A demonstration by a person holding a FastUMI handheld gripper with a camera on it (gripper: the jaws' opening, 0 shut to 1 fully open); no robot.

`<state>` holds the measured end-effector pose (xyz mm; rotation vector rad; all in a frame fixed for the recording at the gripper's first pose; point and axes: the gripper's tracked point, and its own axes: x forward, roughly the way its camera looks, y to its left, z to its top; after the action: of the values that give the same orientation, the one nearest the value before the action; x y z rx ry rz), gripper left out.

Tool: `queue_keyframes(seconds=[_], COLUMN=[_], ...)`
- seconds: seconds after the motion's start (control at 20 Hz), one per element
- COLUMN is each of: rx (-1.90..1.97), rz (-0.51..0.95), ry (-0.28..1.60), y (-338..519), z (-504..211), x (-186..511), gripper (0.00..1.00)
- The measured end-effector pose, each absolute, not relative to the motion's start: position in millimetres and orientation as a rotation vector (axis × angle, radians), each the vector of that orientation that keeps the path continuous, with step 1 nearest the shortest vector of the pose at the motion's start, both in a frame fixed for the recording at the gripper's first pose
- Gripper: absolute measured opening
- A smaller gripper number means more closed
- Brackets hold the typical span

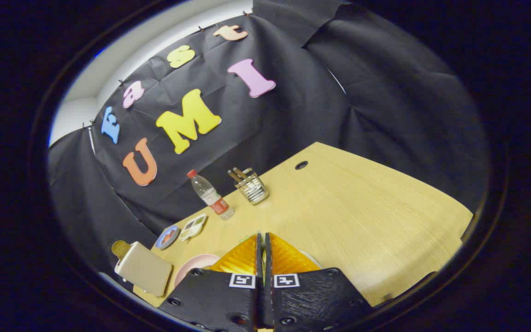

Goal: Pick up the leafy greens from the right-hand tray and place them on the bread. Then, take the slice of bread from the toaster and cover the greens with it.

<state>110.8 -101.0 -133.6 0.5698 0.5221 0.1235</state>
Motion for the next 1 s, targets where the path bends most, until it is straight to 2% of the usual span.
queue_keyframes(seconds=[0.5, 0.7, 1.0], rx=[0.552, 0.619, 0.727], rz=[0.285, 0.356, 0.426], ry=[0.39, 0.391, 0.488], y=[26.5, 92.8, 163.5], z=[-54.2, -58.0, -94.6], x=[100.8, 101.1, 101.7], gripper=[0.0, 0.0, 0.0])
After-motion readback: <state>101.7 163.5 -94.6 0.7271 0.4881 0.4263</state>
